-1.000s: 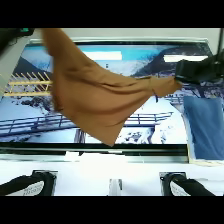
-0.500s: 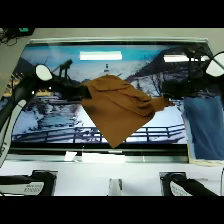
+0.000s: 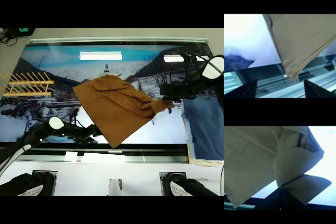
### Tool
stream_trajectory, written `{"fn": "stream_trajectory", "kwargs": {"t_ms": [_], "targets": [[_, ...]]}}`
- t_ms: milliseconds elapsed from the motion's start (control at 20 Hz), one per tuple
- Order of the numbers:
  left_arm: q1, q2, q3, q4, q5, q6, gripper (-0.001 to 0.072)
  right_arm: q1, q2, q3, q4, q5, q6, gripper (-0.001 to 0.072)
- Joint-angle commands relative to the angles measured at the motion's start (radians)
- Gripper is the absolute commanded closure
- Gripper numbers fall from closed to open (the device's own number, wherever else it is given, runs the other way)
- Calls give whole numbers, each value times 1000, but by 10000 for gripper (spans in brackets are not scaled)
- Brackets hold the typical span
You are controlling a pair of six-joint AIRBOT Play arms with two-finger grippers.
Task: Fold the shirts.
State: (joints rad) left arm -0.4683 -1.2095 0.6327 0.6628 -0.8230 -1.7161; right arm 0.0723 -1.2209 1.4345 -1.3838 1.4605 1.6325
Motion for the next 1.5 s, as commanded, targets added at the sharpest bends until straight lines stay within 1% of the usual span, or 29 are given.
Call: {"fn": "stream_trajectory", "kwargs": {"t_ms": [0, 100, 250, 300, 350, 450, 500, 550, 650, 700, 750, 800, 850, 900, 1000, 1050, 1100, 1200, 1300, 1350, 1450], "targets": [[-115, -29, -80, -206, 205, -10, 0, 0, -1, -1, 7, 1, -2, 697], [-174, -62, -80, -289, 294, -9, 0, 0, -1, -1, 18, 2, -3, 697], [-229, -109, -77, -357, 352, -6, 1, 0, -1, -1, 25, 8, -2, 696], [-238, -117, -71, -357, 364, -6, 81, 0, -1, -1, 25, 8, -2, 696], [-245, -123, -61, -358, 383, -6, 104, 0, -1, -1, 25, 6, -2, 696], [-262, -141, -36, -359, 426, -9, 110, 0, -1, -1, 25, 3, -2, 696], [-266, -159, -24, -358, 428, -26, 112, 0, -1, -1, 25, 5, -2, 696], [-268, -177, -12, -359, 427, -36, 202, 0, -1, -1, 25, 8, -2, 696], [-272, -196, 9, -373, 428, -36, 257, 0, 0, -1, 26, 10, -2, 696], [-274, -202, 20, -373, 428, -36, 339, 0, 0, -1, 26, 10, -2, 696], [-275, -205, 29, -372, 428, -35, 472, 0, 0, -1, 26, 11, -2, 696], [-277, -205, 35, -372, 435, -31, 589, 0, 0, -1, 26, 13, -2, 696], [-277, -205, 40, -371, 442, -20, 673, 0, 0, -1, 26, 13, -2, 696], [-276, -204, 47, -372, 447, 25, 678, 0, 0, -1, 29, 13, -2, 696], [-265, -177, 80, -371, 407, 282, 681, 0, 0, -1, 29, 12, -2, 696], [-255, -146, 99, -367, 373, 386, 683, 0, 0, -1, 29, 11, -3, 696], [-245, -106, 114, -337, 362, 427, 684, 0, 5, 0, 29, 7, -9, 696], [-208, 11, 149, -209, 363, 430, 684, 0, 32, 23, 27, -16, -14, 696], [-146, 163, 204, -75, 360, 430, 684, 0, 77, 98, 11, -85, -13, 696], [-104, 251, 247, -30, 359, 430, 683, 0, 106, 151, -5, -143, -13, 695], [-18, 425, 364, -2, 367, 436, 682, 0, 179, 289, -54, -308, -1, 695]]}}
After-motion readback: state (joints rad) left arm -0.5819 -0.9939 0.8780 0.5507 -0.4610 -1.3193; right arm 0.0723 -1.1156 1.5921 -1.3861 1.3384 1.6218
